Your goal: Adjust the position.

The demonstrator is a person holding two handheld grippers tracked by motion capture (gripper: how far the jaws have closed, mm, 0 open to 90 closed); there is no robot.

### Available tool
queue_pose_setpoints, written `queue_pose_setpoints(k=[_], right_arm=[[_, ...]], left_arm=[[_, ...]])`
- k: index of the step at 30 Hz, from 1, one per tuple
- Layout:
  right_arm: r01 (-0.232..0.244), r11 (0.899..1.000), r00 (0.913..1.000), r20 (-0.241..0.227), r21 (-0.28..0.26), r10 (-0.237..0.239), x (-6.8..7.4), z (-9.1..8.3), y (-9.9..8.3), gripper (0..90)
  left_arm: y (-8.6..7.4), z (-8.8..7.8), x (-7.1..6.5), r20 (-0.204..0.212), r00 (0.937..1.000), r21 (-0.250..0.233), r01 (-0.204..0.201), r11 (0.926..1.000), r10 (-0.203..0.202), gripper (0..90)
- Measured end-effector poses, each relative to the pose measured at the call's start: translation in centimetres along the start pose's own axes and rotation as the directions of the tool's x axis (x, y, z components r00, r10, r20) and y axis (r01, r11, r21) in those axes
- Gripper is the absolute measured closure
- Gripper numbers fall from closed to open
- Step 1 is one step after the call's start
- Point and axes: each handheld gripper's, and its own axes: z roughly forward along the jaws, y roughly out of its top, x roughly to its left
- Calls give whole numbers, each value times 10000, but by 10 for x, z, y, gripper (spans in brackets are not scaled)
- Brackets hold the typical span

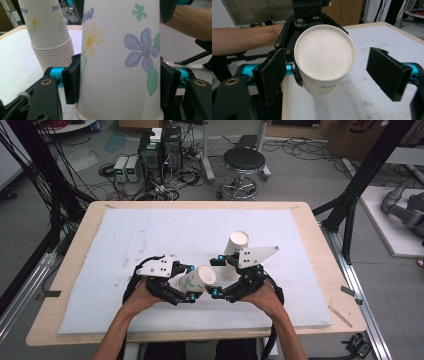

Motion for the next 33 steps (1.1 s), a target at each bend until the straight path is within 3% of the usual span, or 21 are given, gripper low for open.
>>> queue_pose_setpoints(k=[4, 5, 7, 8, 9, 10, 12, 13, 16, 17, 18, 19, 20, 21, 22, 23, 24, 25, 28, 32, 33], right_arm=[[123, 9986, 9999, 73, 508, -127, 2, -4, 0, 158], [232, 9968, 9996, 150, 770, -244, 3, -4, 0, 158], [313, 9944, 9992, 213, 1011, -337, 5, -4, 1, 158], [501, 9875, 9983, 213, 1493, -538, 6, -2, 1, 158], [562, 9842, 9980, 195, 1680, -603, 6, -1, 1, 158], [571, 9794, 9980, 174, 1936, -616, 7, 0, 2, 158], [622, 9740, 9976, 150, 2179, -671, 8, 1, 3, 158], [760, 9602, 9964, 165, 2687, -835, 8, 4, 5, 158], [897, 9403, 9953, 41, 3283, -964, 9, 8, 8, 159], [945, 9306, 9947, 44, 3535, -1027, 9, 9, 9, 159], [975, 9228, 9940, 97, 3727, -1089, 9, 10, 10, 159], [1011, 9152, 9937, 51, 3901, -1120, 9, 11, 11, 159], [998, 9073, 9937, 62, 4086, -1121, 10, 12, 13, 159], [1027, 8992, 9931, 77, 4252, -1171, 10, 12, 14, 159], [1027, 8992, 9931, 77, 4252, -1171, 10, 12, 14, 159], [1060, 8821, 9924, 63, 4589, -1226, 11, 13, 16, 160], [1060, 8821, 9924, 63, 4589, -1226, 11, 13, 16, 160], [1128, 8646, 9912, 49, 4897, -1321, 11, 13, 18, 161], [1195, 8422, 9897, 45, 5257, -1432, 13, 14, 20, 161], [1297, 8320, 9885, -44, 5395, -1513, 14, 16, 22, 163], [1313, 8328, 9884, -57, 5379, -1521, 15, 18, 24, 163]], left_arm=[[2, -9, -1, -54, 9999, 444, 132, 9989, -129, 341], [5, -14, -1, -89, 9999, 1216, 95, 9925, -85, 341], [7, -16, -1, -57, 10000, 1560, 29, 9877, -20, 341], [13, -21, -1, 42, 9999, 2263, 103, 9740, -116, 341], [16, -23, -1, 106, 9998, 2612, 132, 9652, -166, 341], [16, -23, -1, 106, 9998, 2612, 132, 9652, -166, 341], [24, -25, -1, 222, 9995, 3365, 132, 9416, -220, 341], [30, -27, -1, 253, 9994, 3937, 105, 9192, -222, 341], [39, -27, -1, 301, 9995, 4828, -94, 8757, -59, 341], [41, -26, -1, 321, 9994, 4973, -43, 8676, -134, 341], [41, -26, -1, 321, 9994, 4973, -43, 8676, -134, 341], [46, -25, -1, 460, 9989, 5361, -175, 8440, -85, 341], [46, -25, -1, 460, 9989, 5361, -175, 8440, -85, 341], [50, -23, -2, 467, 9989, 5689, -233, 8221, -41, 341], [50, -23, -2, 467, 9989, 5689, -233, 8221, -41, 341], [55, -22, -2, 454, 9989, 6028, -393, 7969, 150, 341], [55, -22, -2, 454, 9989, 6028, -393, 7969, 150, 341], [57, -21, -2, 537, 9985, 6171, -414, 7858, 105, 341], [58, -16, -3, 590, 9981, 6494, -505, 7588, 159, 341], [57, -8, -4, 665, 9976, 6537, -587, 7544, 199, 341], [58, -2, -5, 793, 9966, 6617, -691, 7466, 220, 341]])
